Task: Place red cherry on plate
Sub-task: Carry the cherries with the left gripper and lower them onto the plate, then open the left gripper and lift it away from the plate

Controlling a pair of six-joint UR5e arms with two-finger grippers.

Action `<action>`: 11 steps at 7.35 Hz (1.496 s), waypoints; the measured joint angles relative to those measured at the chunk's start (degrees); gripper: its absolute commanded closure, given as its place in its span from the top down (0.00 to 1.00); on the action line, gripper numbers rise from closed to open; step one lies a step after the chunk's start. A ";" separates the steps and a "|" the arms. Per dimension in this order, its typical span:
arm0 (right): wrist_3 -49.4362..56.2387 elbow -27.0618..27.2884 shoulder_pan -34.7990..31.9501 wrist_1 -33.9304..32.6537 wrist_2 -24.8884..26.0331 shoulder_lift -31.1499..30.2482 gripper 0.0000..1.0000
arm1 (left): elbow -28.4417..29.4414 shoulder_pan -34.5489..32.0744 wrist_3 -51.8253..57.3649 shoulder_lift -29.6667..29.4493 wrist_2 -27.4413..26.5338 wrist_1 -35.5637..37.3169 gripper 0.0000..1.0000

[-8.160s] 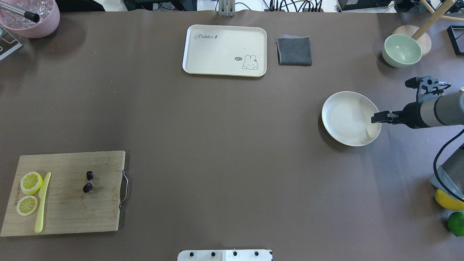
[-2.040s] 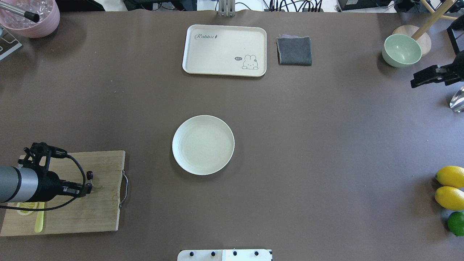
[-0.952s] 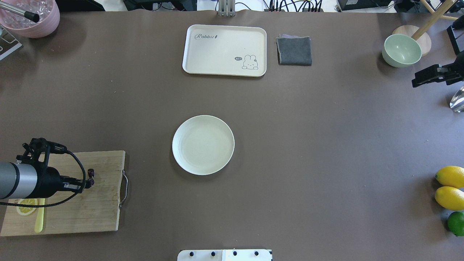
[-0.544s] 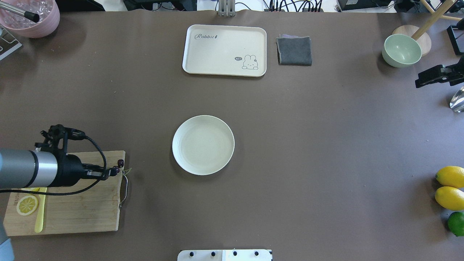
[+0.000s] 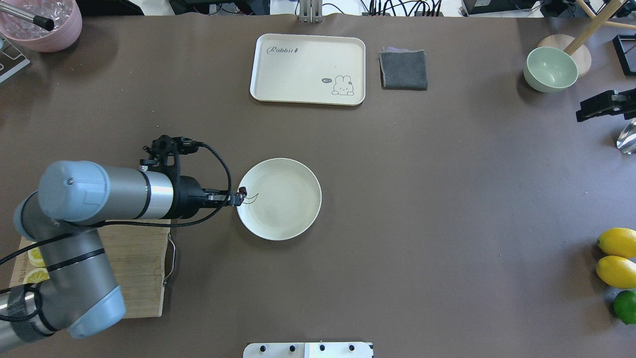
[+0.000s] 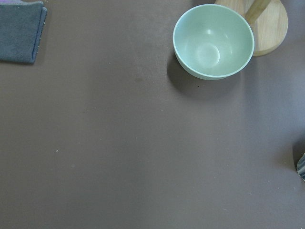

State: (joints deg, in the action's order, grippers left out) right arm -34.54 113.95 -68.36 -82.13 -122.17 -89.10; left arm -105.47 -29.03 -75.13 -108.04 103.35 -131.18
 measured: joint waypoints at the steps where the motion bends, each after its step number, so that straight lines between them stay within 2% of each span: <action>1: 0.00 -0.02 -0.02 0.00 0.00 -0.02 1.00 | 1.91 0.16 -0.86 -4.17 -1.66 2.71 0.52; 2: 0.00 -0.02 -0.02 0.02 0.05 -0.05 1.00 | 3.79 0.24 -1.16 -6.91 -2.80 4.20 0.98; 4: 0.00 0.17 -0.05 0.04 0.38 -0.71 1.00 | 5.49 0.57 -1.23 -8.37 -4.57 4.99 0.99; 6: 0.00 0.34 -0.10 0.11 0.62 -1.39 1.00 | 4.08 0.96 -0.96 -8.20 -5.69 7.25 0.99; 7: 0.02 0.52 -0.09 0.77 0.61 -2.40 1.00 | 1.17 -0.30 -0.64 -8.19 -3.58 12.56 0.99; 9: 0.02 -0.56 -0.03 5.48 0.22 -6.20 1.00 | -5.44 -6.83 4.54 -8.25 4.21 26.83 0.99; 11: 0.27 -1.77 -0.50 10.33 -0.15 -9.82 1.00 | -9.52 -17.48 18.01 -7.59 12.52 40.59 0.98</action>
State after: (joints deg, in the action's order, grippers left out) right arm -34.27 112.18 -68.85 -71.81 -122.32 -98.92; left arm -114.99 -46.51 -57.12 -115.64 115.87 -90.60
